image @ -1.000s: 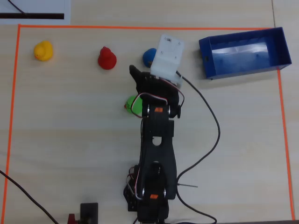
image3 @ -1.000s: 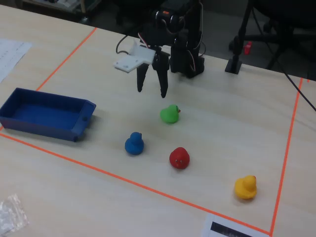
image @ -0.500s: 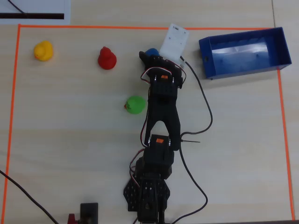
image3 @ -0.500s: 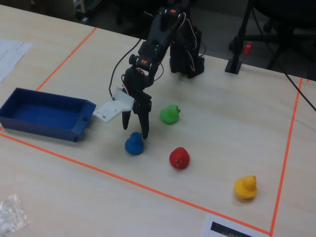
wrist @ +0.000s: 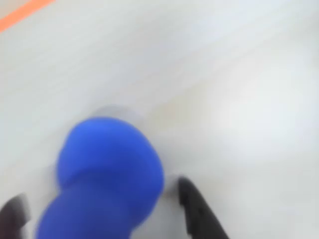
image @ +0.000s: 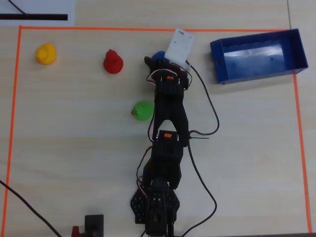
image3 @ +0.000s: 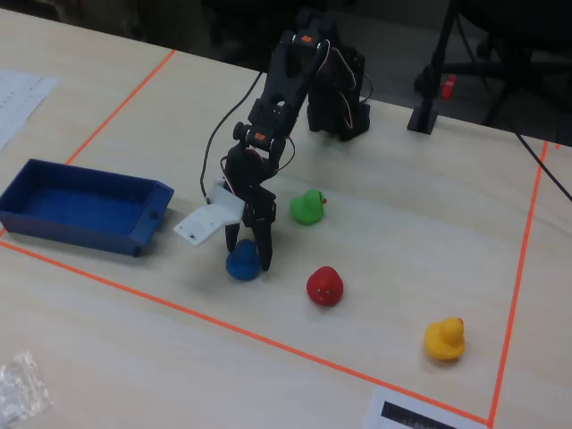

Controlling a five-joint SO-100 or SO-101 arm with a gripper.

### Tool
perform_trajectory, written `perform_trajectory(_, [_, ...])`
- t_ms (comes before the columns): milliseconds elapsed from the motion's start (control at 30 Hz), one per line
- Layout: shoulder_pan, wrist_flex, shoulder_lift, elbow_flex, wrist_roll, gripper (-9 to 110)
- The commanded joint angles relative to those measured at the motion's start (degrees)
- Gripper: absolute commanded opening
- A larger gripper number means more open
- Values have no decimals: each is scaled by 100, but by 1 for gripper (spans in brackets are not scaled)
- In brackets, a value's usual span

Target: Grasp blue duck and put it into box.

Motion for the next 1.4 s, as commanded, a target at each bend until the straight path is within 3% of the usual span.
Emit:
perform_trajectory(0, [-97, -299, -9, -202, 185, 22])
perform_trajectory(67, [-97, -738, 18, 35, 316, 2])
perform_trajectory(100, [-88, -844, 44, 88, 369, 0])
perform_trajectory(267, [105, -747, 404, 62, 554, 0])
perform_trajectory(367, [387, -114, 923, -325, 721, 0])
perform_trajectory(567, [1617, 958, 914, -3234, 475, 0])
perform_trajectory(700, [2312, 782, 281, -4289, -448, 0])
perform_trajectory(833, [2804, -360, -536, -4298, -1081, 0])
perform_trajectory(967, [2962, -1415, -1477, -4140, -1310, 7])
perform_trajectory(1200, [3015, -1696, -2531, -4702, -1204, 38])
perform_trajectory(1367, [3006, -1345, -896, -3375, -800, 37])
